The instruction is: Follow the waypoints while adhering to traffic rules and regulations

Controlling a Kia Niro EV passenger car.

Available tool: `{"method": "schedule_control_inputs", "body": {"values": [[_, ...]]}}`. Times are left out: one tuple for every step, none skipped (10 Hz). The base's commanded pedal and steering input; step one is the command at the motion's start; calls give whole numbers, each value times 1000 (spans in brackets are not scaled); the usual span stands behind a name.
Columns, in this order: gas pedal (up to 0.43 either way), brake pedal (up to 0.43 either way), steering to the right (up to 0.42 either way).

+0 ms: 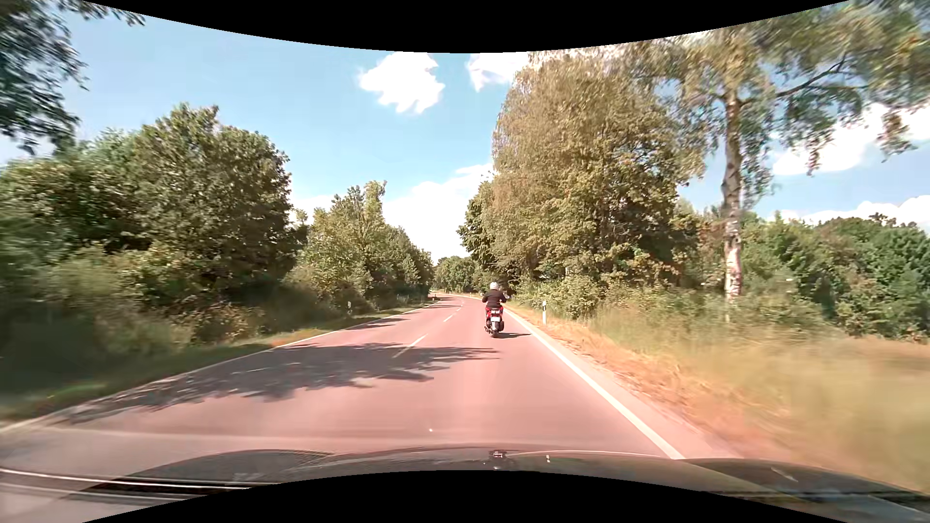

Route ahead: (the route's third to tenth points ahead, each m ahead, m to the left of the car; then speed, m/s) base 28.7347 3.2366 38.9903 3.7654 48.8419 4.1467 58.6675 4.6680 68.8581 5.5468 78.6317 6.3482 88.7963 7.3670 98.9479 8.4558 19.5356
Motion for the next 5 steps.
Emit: {"method": "schedule_control_inputs", "body": {"values": [[138,12,-1],[138,6,-1],[150,6,-1],[157,6,-1],[157,6,-1]]}}
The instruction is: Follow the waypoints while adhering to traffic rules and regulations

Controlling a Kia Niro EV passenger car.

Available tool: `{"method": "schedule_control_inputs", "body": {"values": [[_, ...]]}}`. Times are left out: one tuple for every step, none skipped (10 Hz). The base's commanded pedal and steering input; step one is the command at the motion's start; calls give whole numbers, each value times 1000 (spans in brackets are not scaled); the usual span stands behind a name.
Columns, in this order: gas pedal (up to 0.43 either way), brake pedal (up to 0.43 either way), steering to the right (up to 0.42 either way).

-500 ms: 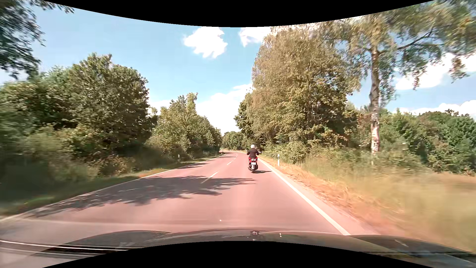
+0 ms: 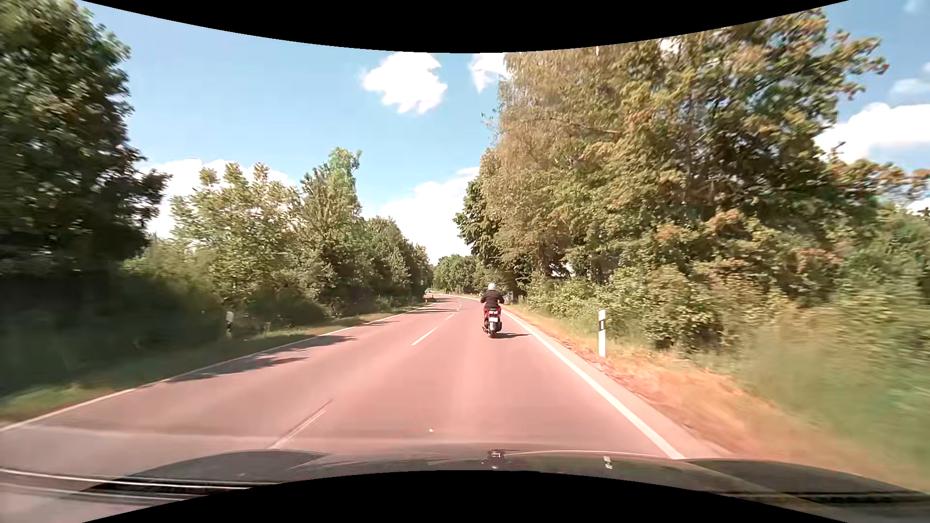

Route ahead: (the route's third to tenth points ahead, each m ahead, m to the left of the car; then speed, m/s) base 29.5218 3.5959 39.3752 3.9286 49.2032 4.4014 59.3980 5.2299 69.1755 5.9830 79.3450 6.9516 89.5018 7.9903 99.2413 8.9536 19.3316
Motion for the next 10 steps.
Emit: {"method": "schedule_control_inputs", "body": {"values": [[157,6,-2],[157,6,-3],[157,6,-3],[157,6,-3],[157,6,-4],[157,6,-4],[157,6,-4],[157,6,-4],[157,6,-4],[157,6,-4]]}}
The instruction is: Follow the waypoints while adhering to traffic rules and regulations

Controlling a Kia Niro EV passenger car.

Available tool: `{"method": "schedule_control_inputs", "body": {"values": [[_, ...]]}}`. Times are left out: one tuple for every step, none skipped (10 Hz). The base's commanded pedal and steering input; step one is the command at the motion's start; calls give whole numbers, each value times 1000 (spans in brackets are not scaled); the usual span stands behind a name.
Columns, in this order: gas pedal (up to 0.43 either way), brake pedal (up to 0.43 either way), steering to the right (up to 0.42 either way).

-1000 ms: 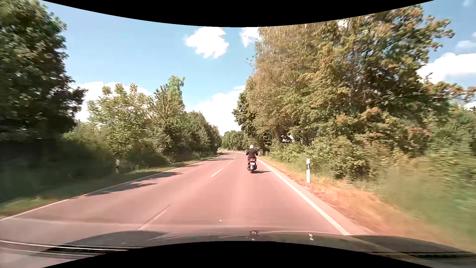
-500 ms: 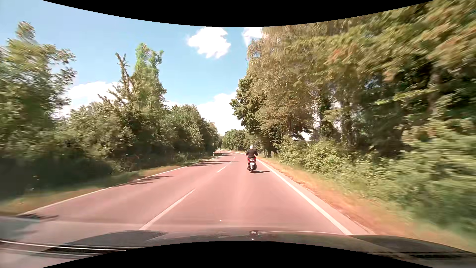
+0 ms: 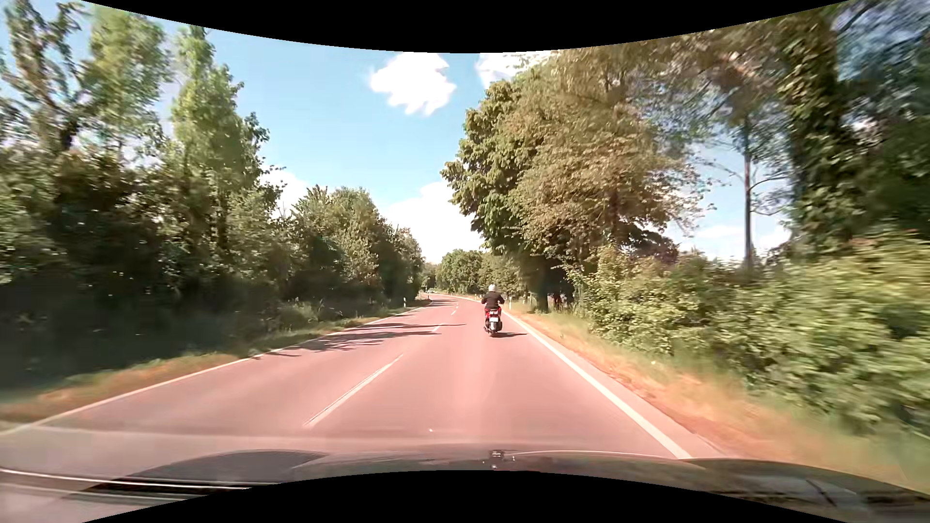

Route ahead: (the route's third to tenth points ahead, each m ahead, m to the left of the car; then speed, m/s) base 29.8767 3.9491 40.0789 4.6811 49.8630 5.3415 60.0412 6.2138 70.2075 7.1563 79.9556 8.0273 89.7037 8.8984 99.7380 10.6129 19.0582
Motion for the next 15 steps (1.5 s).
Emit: {"method": "schedule_control_inputs", "body": {"values": [[157,6,-4],[157,6,-4],[157,6,-4],[157,6,-4],[157,6,-5],[157,6,-7],[157,6,-7],[157,6,-7],[157,6,-7],[169,6,-8],[169,6,-8],[169,6,-7],[177,12,-7],[177,6,-8],[189,6,-7]]}}
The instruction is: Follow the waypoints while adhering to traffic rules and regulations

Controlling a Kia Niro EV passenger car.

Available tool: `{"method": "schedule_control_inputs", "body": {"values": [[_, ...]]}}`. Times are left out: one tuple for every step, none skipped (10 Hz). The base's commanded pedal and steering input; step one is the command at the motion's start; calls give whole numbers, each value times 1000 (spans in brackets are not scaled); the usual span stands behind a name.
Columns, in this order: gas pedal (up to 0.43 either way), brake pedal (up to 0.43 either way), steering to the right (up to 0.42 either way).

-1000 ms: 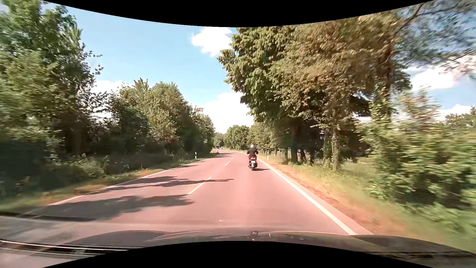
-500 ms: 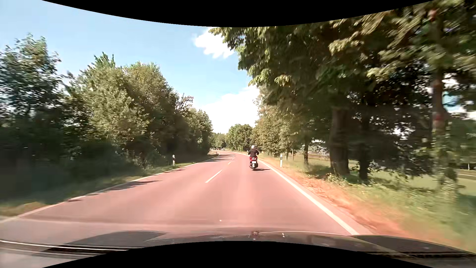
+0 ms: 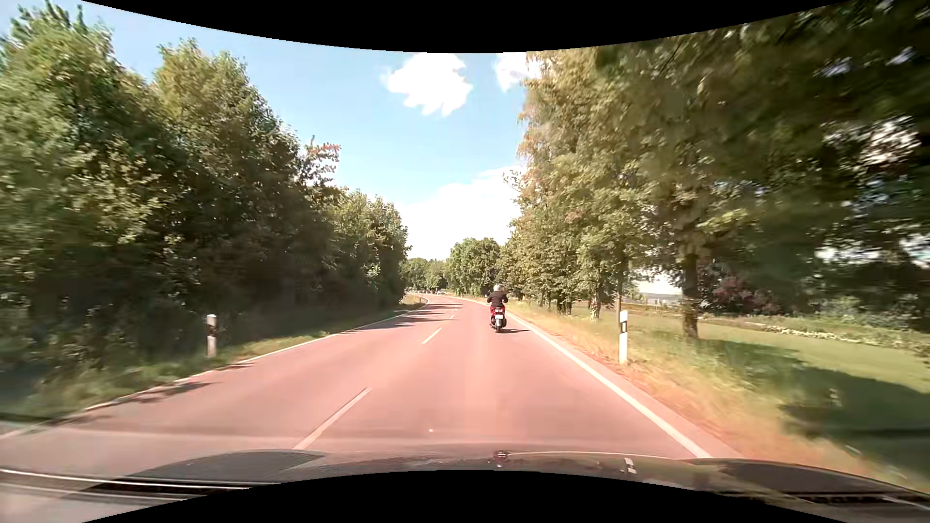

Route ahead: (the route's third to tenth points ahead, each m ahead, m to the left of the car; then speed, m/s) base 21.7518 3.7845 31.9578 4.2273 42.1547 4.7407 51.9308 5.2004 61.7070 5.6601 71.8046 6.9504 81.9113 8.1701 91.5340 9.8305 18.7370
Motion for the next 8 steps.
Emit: {"method": "schedule_control_inputs", "body": {"values": [[189,6,-7],[189,6,-8],[189,6,-8],[189,6,-7],[189,6,-7],[189,6,-8],[189,6,-8],[189,6,-7]]}}
